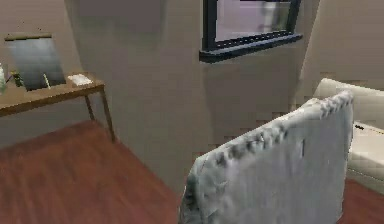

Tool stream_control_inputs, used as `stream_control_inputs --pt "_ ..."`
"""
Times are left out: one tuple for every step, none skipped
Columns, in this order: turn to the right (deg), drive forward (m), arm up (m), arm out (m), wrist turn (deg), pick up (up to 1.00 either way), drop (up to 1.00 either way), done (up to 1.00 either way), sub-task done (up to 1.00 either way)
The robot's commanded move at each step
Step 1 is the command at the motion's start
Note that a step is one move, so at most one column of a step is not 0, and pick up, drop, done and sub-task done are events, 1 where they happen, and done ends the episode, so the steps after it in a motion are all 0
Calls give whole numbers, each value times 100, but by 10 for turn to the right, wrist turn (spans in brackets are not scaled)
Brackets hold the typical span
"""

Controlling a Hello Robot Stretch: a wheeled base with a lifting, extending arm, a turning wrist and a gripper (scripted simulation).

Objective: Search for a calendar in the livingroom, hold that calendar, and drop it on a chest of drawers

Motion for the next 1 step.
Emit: stream_control_inputs --pt "0 25 0 0 0 0 0 0 0"
